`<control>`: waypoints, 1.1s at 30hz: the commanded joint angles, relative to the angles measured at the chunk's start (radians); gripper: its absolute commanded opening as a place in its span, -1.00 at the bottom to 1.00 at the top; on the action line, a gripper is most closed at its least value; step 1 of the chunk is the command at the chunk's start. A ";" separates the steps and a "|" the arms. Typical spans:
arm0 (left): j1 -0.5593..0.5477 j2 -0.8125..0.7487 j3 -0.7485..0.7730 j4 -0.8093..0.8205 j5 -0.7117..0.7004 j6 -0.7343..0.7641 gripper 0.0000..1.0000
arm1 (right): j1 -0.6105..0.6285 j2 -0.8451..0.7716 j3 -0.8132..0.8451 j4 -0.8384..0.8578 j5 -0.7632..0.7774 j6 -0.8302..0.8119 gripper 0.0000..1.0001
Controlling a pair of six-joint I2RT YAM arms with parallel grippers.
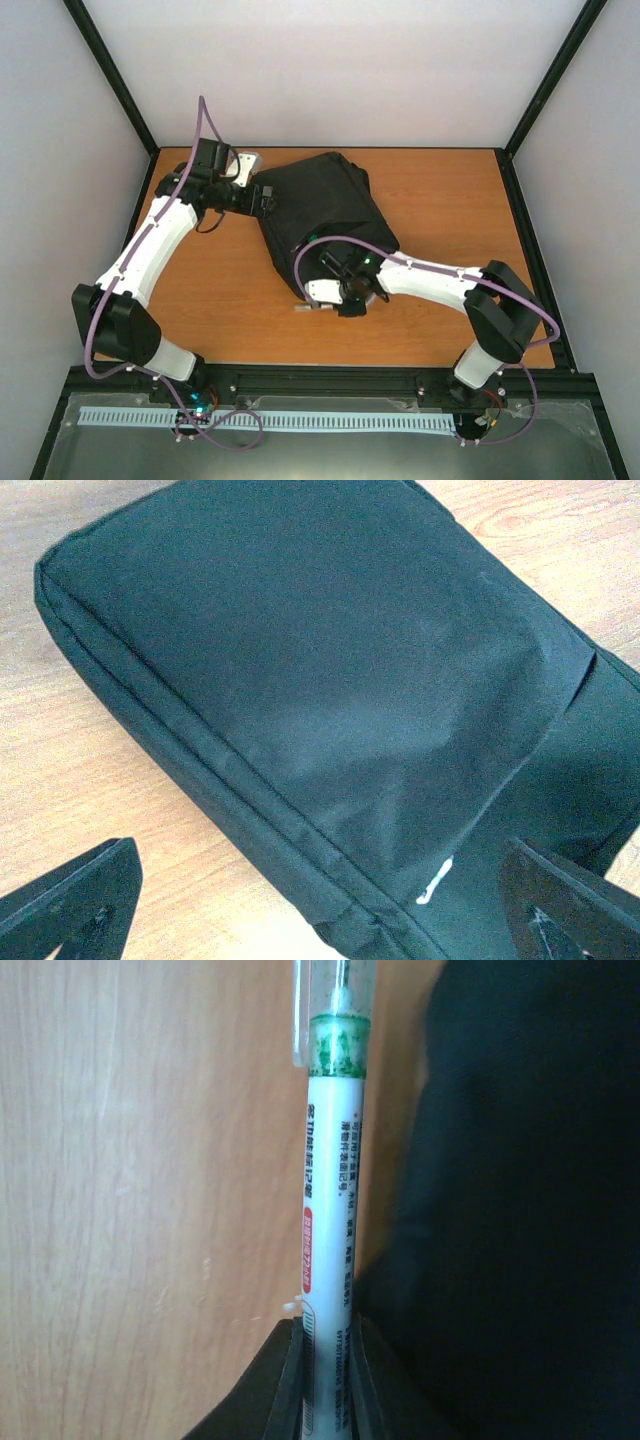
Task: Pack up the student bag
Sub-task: Pick up the stationery from the center of the board, then place the stationery in the student bag.
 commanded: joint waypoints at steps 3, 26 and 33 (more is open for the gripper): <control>0.002 0.026 0.093 -0.016 -0.009 0.068 1.00 | -0.068 -0.051 0.185 -0.092 -0.140 0.036 -0.89; 0.002 0.159 0.236 -0.034 -0.058 0.155 1.00 | -0.417 -0.110 0.169 -0.299 -0.542 0.339 -0.90; 0.002 0.158 0.223 -0.033 -0.075 0.159 1.00 | -0.476 -0.014 0.186 -0.302 -0.561 0.447 -0.91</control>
